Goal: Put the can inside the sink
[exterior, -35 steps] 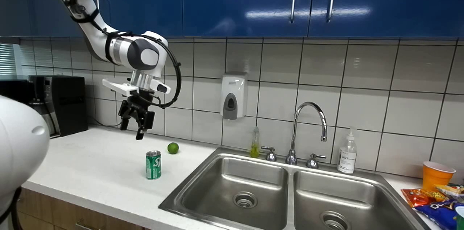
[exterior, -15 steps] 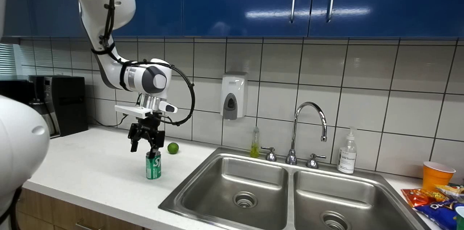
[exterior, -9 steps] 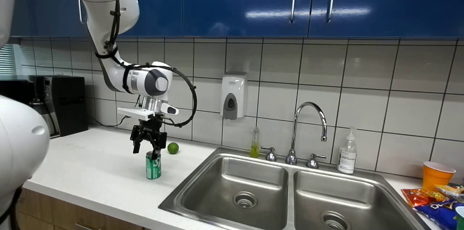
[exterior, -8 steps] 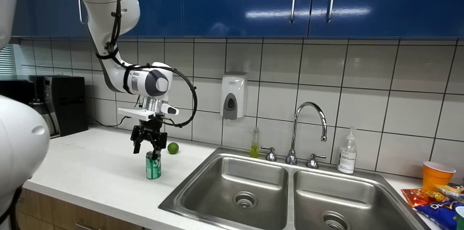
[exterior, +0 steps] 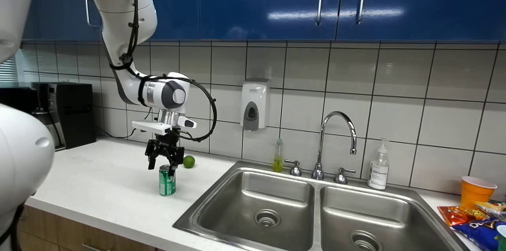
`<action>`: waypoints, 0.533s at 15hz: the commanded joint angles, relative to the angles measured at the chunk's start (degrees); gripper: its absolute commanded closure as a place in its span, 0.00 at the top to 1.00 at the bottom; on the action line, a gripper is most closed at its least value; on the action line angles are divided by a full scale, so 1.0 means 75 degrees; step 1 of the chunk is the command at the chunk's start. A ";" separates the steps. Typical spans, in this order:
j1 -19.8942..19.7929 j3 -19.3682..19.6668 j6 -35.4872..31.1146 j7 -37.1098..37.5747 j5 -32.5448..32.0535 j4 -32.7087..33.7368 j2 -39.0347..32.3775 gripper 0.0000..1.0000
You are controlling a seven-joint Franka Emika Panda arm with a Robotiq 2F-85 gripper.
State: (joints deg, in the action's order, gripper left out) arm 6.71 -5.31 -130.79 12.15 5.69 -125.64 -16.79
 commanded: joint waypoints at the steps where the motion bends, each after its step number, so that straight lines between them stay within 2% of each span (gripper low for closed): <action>1: 0.0120 0.0127 -0.0018 0.0170 -0.0369 0.0305 -0.0254 1.00; 8: 0.0194 0.0181 -0.0034 0.0185 -0.0639 0.0611 -0.0604 1.00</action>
State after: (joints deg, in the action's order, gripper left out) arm 7.10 -4.61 -130.81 12.22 2.51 -122.90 -19.87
